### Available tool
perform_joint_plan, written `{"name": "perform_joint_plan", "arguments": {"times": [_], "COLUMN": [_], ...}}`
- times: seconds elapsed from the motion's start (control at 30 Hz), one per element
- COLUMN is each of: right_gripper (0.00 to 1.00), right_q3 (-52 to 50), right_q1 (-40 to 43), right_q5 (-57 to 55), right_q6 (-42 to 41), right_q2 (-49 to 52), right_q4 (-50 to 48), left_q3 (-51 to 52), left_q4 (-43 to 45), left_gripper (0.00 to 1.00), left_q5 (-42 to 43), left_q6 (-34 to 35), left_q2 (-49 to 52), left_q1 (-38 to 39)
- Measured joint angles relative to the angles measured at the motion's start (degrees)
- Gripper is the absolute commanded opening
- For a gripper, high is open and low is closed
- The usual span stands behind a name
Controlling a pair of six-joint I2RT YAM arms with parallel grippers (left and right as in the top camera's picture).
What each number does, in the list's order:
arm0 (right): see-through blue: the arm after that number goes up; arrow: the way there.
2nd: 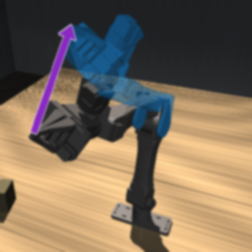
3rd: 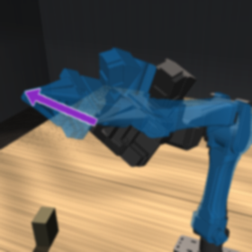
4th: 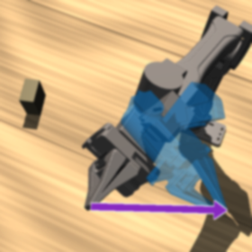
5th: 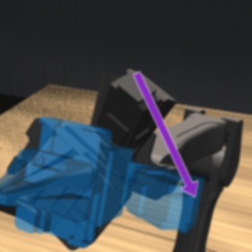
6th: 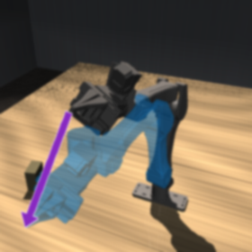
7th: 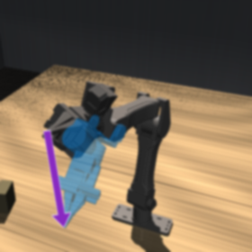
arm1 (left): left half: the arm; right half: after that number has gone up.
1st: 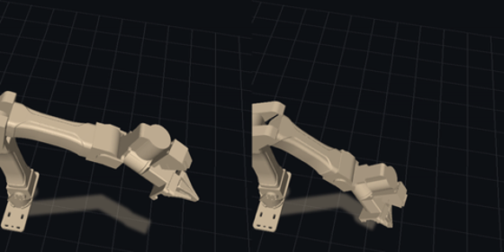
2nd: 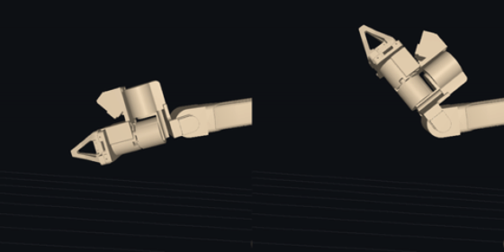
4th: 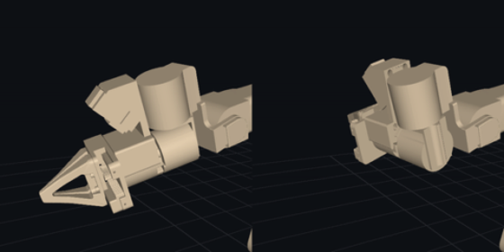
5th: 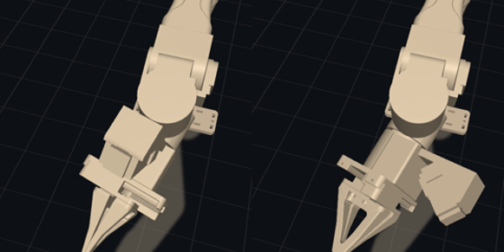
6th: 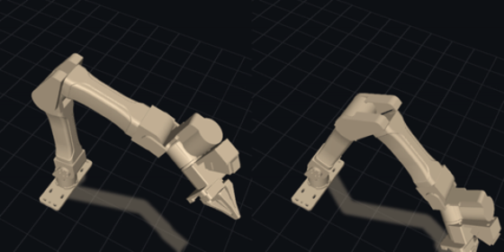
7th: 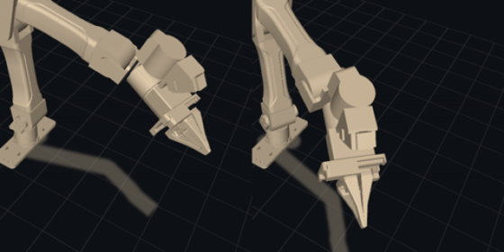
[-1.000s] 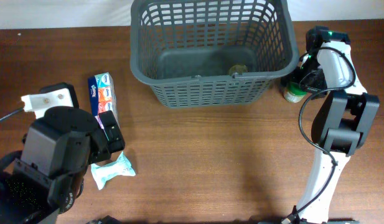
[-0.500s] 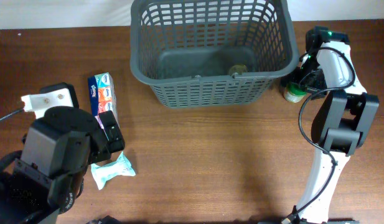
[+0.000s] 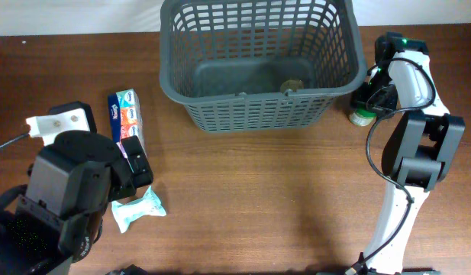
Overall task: Pack container
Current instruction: 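Lower the right gripper around the green jar and close, then lift the green jar and carry it over the basket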
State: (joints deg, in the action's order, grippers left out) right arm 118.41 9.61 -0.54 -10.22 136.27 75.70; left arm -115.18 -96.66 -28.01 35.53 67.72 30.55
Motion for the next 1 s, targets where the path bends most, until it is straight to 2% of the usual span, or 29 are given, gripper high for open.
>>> {"name": "perform_joint_plan", "arguments": {"times": [0.23, 0.47, 0.77, 1.0], "right_gripper": [0.20, 0.05, 0.04, 0.04], "right_q3": [0.0, 0.0, 0.3, 8.2], "right_q1": [0.0, 0.0, 0.7, 5.7], "right_q5": [-0.1, -0.1, 0.0, 0.0], "right_q6": [-0.1, -0.1, -0.5, -1.9], "right_q2": [0.0, 0.0, 0.0, 1.6], "right_q4": [0.0, 0.0, 0.1, 4.4], "left_q3": [0.0, 0.0, 0.0, 0.0], "left_q4": [0.0, 0.0, 0.0, 0.0], "left_gripper": [1.00, 1.00, 1.00, 1.00], "left_q5": [0.0, 0.0, 0.0, 0.0], "left_q6": [0.0, 0.0, 0.0, 0.0], "left_q2": [0.0, 0.0, 0.0, 0.0], "left_q1": [0.0, 0.0, 0.0, 0.0]}}
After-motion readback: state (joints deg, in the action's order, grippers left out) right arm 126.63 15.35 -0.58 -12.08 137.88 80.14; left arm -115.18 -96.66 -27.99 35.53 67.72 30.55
